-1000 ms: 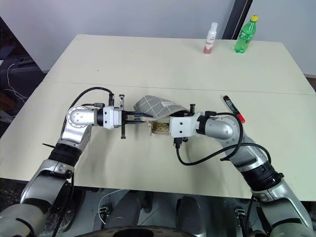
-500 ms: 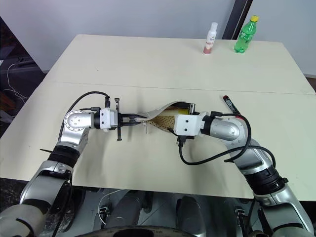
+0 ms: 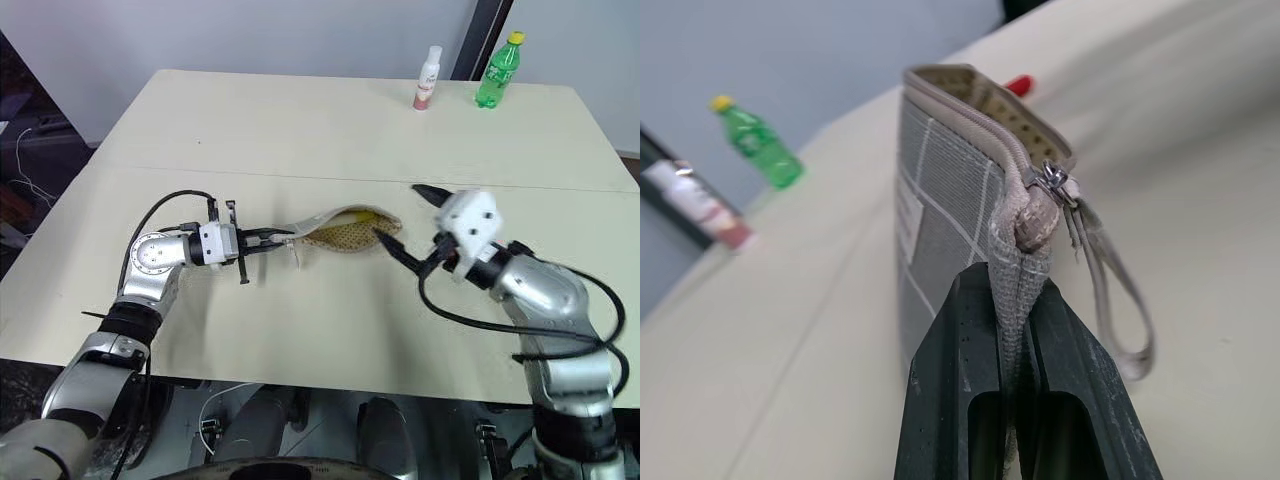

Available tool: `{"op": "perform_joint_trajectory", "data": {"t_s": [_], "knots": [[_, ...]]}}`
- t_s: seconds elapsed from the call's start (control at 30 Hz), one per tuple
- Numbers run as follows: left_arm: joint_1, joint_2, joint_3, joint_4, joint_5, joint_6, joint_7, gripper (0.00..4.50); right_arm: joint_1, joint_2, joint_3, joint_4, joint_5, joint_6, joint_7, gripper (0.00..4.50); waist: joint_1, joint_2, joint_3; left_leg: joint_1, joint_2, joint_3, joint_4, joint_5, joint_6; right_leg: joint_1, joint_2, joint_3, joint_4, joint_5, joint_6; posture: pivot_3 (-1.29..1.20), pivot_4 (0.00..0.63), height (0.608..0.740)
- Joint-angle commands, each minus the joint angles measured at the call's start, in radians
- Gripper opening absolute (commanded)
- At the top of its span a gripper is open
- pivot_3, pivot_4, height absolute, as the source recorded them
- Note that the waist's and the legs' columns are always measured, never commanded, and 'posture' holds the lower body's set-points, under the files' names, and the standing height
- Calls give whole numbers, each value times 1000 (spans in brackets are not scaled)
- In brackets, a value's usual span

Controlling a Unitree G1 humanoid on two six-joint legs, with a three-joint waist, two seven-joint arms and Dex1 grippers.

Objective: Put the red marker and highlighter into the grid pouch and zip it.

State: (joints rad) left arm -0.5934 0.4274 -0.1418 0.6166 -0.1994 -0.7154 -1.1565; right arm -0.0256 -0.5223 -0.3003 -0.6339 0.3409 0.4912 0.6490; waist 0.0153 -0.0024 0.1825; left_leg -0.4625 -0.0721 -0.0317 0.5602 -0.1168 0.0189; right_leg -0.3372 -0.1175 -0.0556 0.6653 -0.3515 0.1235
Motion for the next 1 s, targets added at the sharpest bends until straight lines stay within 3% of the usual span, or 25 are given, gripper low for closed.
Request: {"op": "perform_joint_trajectory", "data": {"t_s": [0.03, 0.17, 0.37, 0.57, 0.73, 0.83, 1.0], "knots": [[10, 4, 18, -26, 11, -13, 33, 0, 117, 69, -53, -82, -6, -29, -101, 4454, -2, 0, 0, 0, 0, 0, 0, 0, 0, 0, 0, 0, 0, 0, 0, 0, 150, 740], [3, 1, 13, 2, 20, -23, 36, 0, 215, 125, -14, -76, -83, -104, -180, 4454, -4, 1, 0, 1, 0, 1, 0, 0, 0, 0, 0, 1, 0, 0, 0, 0, 150, 740], [0, 3, 6, 14, 27, -31, 30, 0, 189, 131, -14, -24, -134, -98, -267, 4454, -3, 2, 0, 1, 0, 1, -1, 0, 0, -1, 0, 1, 0, 0, 0, 0, 150, 740], [-19, -19, -4, 9, 44, -27, 42, 0, -40, 23, -40, 242, -148, 29, -304, 4454, -3, 2, 0, 1, 0, 1, 0, 0, 0, 0, 0, 1, 0, 0, 0, 0, 150, 740], [-19, -19, -3, -7, 50, -19, 48, 0, -217, -65, -13, 473, -112, 120, -235, 4454, -3, 2, 0, 0, -1, 1, 0, 1, 2, -1, 0, 1, 0, 0, 0, 0, 150, 740], [-6, -16, -5, -26, 53, -15, 53, 0, -292, -105, 12, 586, -86, 212, -179, 4454, -4, 2, 0, 0, 0, 1, 0, 1, 4, 0, 1, 0, 0, 0, 0, 0, 150, 740], [26, -6, -7, -71, 63, -6, 68, 0, -379, -131, -6, 769, -95, 274, -207, 4454, -4, 2, 0, 0, -1, 1, 1, 1, 4, 0, 1, 0, 0, 0, 0, 0, 150, 740]]}}
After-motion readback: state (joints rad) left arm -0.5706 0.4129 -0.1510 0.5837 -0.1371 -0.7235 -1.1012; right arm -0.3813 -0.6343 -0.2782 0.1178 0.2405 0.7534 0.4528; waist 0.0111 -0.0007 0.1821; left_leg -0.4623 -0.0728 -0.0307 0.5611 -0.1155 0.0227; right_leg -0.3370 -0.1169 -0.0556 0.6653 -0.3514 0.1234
